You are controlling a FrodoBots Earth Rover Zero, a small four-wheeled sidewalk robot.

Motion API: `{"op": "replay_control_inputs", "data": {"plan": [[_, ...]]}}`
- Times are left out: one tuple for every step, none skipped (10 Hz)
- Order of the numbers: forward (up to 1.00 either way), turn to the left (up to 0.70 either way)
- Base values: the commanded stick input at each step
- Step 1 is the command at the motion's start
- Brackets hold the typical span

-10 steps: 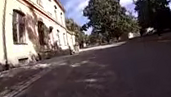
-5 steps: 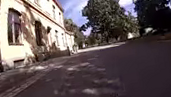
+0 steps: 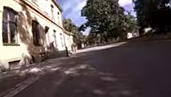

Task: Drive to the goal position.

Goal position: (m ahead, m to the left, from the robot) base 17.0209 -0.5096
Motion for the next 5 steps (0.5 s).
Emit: {"op": "replay_control_inputs", "data": {"plan": [[0.7, 0.0], [0.7, 0.0], [0.7, 0.0], [0.7, 0.0], [0.7, 0.0]]}}
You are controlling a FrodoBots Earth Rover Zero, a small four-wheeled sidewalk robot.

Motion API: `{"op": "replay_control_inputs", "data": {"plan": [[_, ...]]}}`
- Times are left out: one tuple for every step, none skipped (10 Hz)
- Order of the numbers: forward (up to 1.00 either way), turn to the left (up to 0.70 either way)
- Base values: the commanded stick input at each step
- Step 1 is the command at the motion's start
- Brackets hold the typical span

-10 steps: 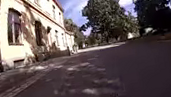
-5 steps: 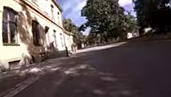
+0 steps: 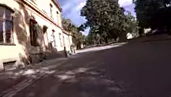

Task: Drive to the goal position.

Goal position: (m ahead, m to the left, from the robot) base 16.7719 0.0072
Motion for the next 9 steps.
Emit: {"op": "replay_control_inputs", "data": {"plan": [[0.7, 0.0], [0.7, 0.0], [0.7, 0.0], [0.7, 0.0], [0.7, 0.0], [0.7, 0.0], [0.7, 0.0], [0.7, 0.0], [0.7, 0.0]]}}
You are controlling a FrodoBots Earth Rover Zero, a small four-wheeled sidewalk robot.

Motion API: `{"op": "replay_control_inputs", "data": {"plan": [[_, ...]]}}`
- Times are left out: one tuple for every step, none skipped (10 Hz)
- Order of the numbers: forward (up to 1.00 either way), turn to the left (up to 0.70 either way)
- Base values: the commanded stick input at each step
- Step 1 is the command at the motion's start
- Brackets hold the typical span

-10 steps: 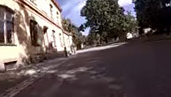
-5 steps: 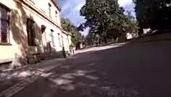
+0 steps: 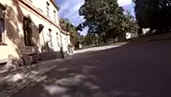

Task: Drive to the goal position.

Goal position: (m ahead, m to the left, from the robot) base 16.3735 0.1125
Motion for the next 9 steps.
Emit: {"op": "replay_control_inputs", "data": {"plan": [[0.7, 0.0], [0.7, 0.0], [0.7, 0.0], [0.7, 0.0], [0.7, 0.0], [0.7, 0.0], [0.7, 0.0], [0.7, 0.0], [0.7, 0.0]]}}
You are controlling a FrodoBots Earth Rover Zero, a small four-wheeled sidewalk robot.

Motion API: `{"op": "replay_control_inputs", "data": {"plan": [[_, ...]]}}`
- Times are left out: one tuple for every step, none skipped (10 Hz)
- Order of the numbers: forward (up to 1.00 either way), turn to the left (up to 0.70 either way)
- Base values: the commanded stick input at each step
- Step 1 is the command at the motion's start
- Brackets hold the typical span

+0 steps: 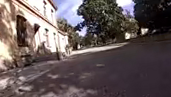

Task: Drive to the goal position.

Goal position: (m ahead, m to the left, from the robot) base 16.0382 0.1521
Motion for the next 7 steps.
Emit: {"op": "replay_control_inputs", "data": {"plan": [[0.7, 0.0], [0.7, 0.0], [0.7, 0.0], [0.7, 0.0], [0.7, 0.0], [0.7, 0.0], [0.7, 0.0]]}}
